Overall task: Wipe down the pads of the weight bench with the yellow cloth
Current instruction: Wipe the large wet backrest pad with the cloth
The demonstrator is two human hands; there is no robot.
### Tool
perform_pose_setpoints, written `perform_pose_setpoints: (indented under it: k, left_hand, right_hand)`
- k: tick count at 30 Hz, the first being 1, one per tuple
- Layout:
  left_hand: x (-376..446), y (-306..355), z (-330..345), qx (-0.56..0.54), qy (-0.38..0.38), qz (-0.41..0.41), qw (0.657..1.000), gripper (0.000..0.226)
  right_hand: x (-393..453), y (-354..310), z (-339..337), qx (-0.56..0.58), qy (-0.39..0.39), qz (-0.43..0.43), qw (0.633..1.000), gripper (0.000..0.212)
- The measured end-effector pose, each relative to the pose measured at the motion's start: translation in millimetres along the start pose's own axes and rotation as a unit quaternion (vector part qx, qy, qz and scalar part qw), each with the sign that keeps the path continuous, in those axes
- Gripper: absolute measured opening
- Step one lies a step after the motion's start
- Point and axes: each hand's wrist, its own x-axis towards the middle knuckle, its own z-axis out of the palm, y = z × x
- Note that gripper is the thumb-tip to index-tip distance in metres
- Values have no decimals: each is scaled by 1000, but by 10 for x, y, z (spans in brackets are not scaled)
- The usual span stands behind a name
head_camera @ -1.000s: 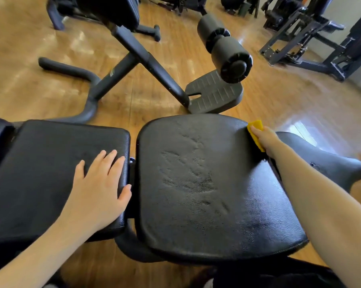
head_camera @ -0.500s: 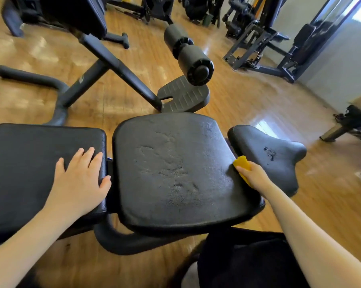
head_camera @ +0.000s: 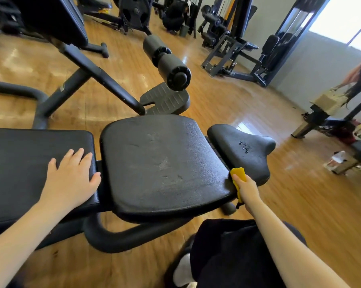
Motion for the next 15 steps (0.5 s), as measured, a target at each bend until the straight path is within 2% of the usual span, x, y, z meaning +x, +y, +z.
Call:
perform_pose_setpoints:
  k: [6, 9, 11, 15]
  left_hand:
    - [13, -5, 3, 0, -1, 1, 1000, 59]
    - [12, -11, 14, -3, -1, 3, 1000, 59]
    - [10, -17, 13, -3, -3, 2, 1000, 59]
    - [13, -6, -5, -4, -6, 6, 1000, 59]
  right_hand:
    - [-308, 20, 196, 67, 84, -24, 994, 6]
    - [-618, -16, 363, 35, 111, -60, 991, 38]
    - [-849, -77, 505, 24, 106, -96, 990, 47]
    - [-1276, -212, 843, -70, 67, -215, 972, 44]
